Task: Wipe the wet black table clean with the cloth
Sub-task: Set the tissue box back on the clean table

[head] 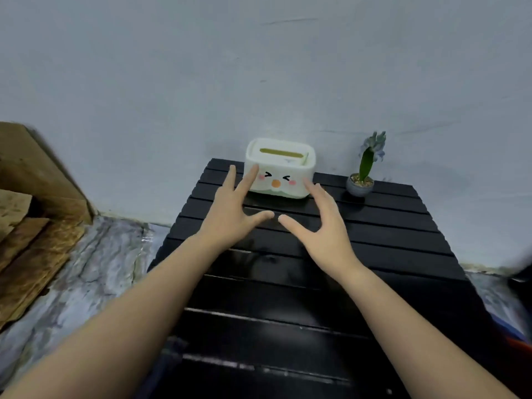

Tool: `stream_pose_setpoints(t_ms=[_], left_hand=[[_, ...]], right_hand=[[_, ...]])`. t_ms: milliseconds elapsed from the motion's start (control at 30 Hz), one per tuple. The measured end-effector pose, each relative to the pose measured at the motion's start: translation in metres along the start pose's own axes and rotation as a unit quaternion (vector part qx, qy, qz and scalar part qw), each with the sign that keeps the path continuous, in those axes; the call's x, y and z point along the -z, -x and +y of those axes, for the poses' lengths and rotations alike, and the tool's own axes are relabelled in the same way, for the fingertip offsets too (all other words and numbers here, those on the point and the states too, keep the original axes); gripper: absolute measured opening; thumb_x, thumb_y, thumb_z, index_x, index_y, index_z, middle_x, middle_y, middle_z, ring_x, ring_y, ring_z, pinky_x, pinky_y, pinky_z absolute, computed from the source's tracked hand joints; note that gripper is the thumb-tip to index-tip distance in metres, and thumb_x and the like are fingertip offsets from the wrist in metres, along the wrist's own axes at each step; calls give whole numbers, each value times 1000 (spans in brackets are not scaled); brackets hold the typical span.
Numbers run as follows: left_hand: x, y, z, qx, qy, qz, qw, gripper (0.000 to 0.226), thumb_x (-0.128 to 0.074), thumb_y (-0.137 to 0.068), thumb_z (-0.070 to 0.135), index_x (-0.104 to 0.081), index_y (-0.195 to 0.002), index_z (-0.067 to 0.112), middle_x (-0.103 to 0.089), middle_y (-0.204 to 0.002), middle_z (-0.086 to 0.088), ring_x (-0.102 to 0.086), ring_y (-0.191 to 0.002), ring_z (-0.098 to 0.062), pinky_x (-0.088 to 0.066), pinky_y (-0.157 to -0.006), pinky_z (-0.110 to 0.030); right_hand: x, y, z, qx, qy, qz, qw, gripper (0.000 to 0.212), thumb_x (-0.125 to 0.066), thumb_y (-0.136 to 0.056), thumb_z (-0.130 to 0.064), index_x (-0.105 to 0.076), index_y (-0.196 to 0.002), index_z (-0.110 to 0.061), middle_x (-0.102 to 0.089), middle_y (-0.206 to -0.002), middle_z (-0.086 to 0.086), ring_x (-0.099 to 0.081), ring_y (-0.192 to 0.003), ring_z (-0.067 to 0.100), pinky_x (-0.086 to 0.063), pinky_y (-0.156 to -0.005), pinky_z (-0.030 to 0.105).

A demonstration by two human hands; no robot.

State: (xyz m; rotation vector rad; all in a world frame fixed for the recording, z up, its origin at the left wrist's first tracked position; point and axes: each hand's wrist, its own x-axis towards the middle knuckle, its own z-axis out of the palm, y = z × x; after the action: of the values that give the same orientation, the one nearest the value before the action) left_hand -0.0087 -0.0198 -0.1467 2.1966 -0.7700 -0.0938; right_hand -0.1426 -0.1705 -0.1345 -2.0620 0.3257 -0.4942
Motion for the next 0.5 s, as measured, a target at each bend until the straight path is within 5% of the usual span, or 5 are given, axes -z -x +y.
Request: stream_pose_setpoints(t_ms=[133,267,333,400,500], left_hand=[[5,-59,-14,3,61,-42,997,117,-85,-64,49,1,-143,63,2,-165,-9,2,-152,-24,-14,-119,-44],[2,-91,-35,-6,85,-89,992,129,-90,-60,40,9,-139,66,-3,-165,-2,8,-151,-18,-12,-120,-41],[-1,-97,-42,-16,104,-85,991,127,-89,-65,28,7,-140,66,-23,-160,9,-14,-151,-20,-28,-118,-40],[-4,-101,-46,-19,129,-73,989,122,-85,-71,15,0,-141,66,-41,-147,19,-52,-129,-11,-44,-103,-25],[-7,-103,-48,-17,159,-45,986,112,-79,-75,4,-12,-141,66,-53,-137,15,-71,-98,-5,-55,-90,-25]], right_hand=[[5,-66,22,-7,-9,20,1000,100,-81,-74,-47,-18,-151,-50,-21,-156,-21,-20,-142,-4,-22,-113,25],[7,-106,54,-33,-19,5,999,119,-87,-66,-46,-5,-151,-53,-6,-163,-16,-3,-150,6,-14,-119,35],[7,-118,71,-49,-46,-18,998,123,-89,-66,-39,-2,-150,-56,-7,-163,-17,-5,-148,3,-15,-121,41],[8,-126,82,-56,-78,-50,994,120,-89,-70,-27,-4,-151,-54,-12,-162,-18,-14,-143,0,-20,-121,40],[8,-133,90,-45,-133,-61,988,109,-83,-75,-7,-16,-153,-44,-32,-159,-9,-35,-142,4,-33,-117,38]])
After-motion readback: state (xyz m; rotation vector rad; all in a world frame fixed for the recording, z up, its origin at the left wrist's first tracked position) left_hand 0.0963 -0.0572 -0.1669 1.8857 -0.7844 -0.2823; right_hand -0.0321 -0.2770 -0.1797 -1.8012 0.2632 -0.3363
